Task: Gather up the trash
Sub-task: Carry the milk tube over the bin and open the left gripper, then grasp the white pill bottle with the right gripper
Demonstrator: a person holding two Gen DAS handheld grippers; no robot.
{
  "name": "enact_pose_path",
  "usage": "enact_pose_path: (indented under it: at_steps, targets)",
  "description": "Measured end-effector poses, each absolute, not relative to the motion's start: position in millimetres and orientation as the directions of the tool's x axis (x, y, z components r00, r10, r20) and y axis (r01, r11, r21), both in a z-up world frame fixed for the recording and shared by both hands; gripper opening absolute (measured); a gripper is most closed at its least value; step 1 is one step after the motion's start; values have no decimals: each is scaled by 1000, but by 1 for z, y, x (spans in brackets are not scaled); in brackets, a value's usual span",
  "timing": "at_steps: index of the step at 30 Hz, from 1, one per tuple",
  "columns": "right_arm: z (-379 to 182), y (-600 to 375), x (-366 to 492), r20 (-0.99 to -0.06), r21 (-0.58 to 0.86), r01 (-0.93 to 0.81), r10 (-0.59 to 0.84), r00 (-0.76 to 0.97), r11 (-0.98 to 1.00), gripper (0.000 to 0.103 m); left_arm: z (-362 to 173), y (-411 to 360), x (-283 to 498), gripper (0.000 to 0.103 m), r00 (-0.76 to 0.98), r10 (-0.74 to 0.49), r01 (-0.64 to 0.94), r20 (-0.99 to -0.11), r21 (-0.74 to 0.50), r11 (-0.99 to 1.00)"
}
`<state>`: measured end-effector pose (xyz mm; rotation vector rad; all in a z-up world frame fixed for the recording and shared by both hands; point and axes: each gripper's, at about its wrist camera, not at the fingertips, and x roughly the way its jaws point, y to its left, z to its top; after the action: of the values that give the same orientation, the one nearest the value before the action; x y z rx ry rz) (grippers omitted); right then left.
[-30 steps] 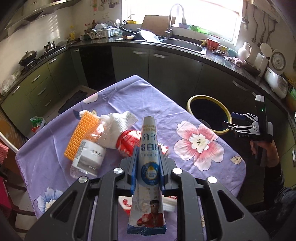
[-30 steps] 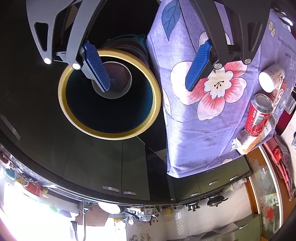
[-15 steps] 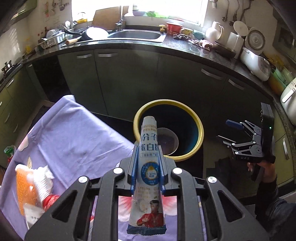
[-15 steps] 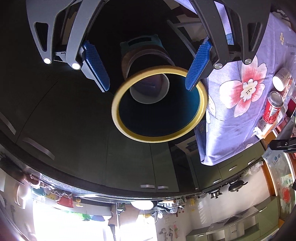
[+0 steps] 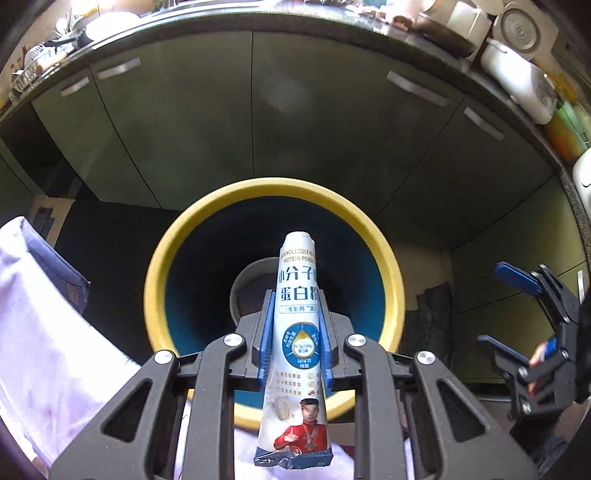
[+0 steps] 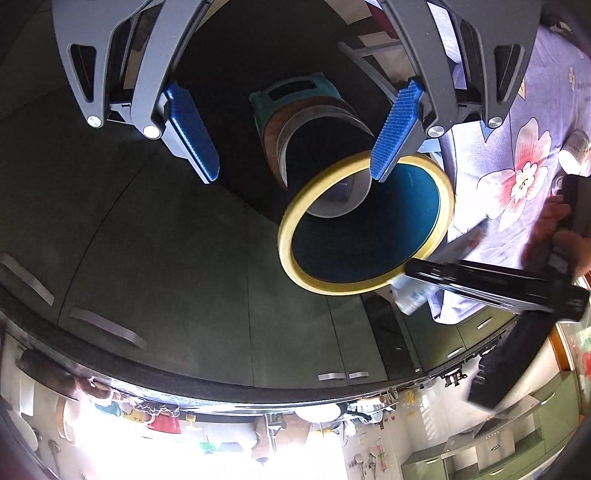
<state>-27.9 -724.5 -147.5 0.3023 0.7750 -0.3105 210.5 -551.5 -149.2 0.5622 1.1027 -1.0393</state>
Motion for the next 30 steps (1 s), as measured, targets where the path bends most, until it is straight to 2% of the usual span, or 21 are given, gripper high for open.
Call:
enact_pose_path:
  at_steps: [4, 5, 6, 10, 11, 12, 13, 15, 21, 26, 30]
  targets:
    - [-151, -725, -29, -723, 157, 385, -160, 672, 909, 83, -169, -568, 221, 33, 86, -360, 884, -929, -96, 458]
    - [-151, -725, -29, -723, 156, 385, -160, 672, 910, 83, -171, -569, 222, 41, 103, -352, 880, -930, -80, 468]
    - [-150, -724, -30, -723, 155, 382, -159, 673, 911, 83, -172, -571, 223, 44, 114, -348, 877, -931, -70, 475]
    - [-147, -719, -30, -717, 157, 370, -152, 680, 916, 83, -147, -553, 217, 45, 120, -387, 863, -914, -97, 497]
    - [-146, -718, -29, -715, 159, 365, -148, 683, 917, 83, -136, -549, 213, 51, 132, -413, 859, -901, -103, 501]
    - [-145, -716, -29, -714, 160, 358, -143, 686, 920, 84, -120, -537, 207, 63, 153, -447, 857, -881, -108, 504]
    - [-143, -714, -27, -713, 161, 350, -137, 688, 923, 84, -102, -524, 201, 69, 179, -485, 853, -856, -110, 510]
    - [-142, -709, -23, -714, 161, 331, -122, 690, 930, 84, -70, -488, 187, 88, 245, -551, 839, -798, -111, 533]
    - [-132, -666, -6, -711, 139, 221, -58, 701, 965, 84, 0, -352, 150, 96, 419, -646, 755, -638, -150, 638]
    - [-123, -608, 14, -697, 133, 85, 32, 716, 987, 85, 20, -237, 113, 96, 564, -588, 628, -580, -161, 761]
    - [-119, -542, 24, -669, 151, -88, 167, 724, 985, 86, 30, -155, 87, 96, 689, -489, 493, -535, -148, 857]
